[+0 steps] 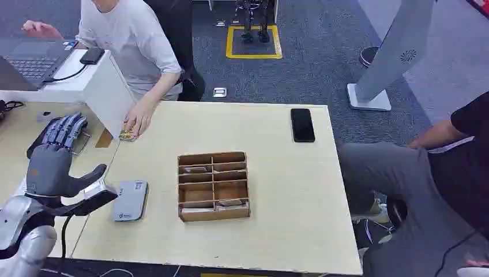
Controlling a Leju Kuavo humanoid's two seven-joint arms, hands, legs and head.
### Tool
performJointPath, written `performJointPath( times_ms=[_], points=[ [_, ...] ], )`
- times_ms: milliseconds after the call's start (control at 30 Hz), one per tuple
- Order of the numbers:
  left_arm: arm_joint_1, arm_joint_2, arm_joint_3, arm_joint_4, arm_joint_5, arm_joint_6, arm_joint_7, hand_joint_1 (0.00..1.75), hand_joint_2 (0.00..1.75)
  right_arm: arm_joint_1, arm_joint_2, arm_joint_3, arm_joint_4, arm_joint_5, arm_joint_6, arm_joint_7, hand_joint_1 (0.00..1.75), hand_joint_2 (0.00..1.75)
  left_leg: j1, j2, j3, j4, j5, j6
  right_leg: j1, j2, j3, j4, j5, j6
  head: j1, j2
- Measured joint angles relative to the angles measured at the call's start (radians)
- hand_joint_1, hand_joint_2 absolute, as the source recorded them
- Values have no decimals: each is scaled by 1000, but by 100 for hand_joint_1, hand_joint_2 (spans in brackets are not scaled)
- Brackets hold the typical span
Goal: Pass the card to the sensor for recognition and then transmit it.
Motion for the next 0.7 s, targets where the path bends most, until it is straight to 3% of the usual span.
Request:
performJointPath(
  times_ms=[167, 433, 700],
  points=[
    [37, 19, 6, 13, 45, 85, 24, 0, 175, -15, 0, -28, 7, -19, 48, 6, 0, 0, 0, 3, -1, 0, 0, 0, 0, 4, -1, 0, 0, 0, -1, 0],
    [66, 32, 22, 18, 50, 98, 17, 0, 175, -29, 0, -32, 9, -15, 51, 8, 0, 0, 0, 0, -1, 0, 0, -1, 0, 1, -1, 1, 0, 0, 0, 0],
    [66, 40, 26, 30, -145, 175, 61, 0, 175, -27, 0, -27, 8, 31, 48, 22, 0, 0, 0, 0, -1, 0, 0, -1, 0, 1, 0, 1, 0, 0, 0, 0]
  ],
)
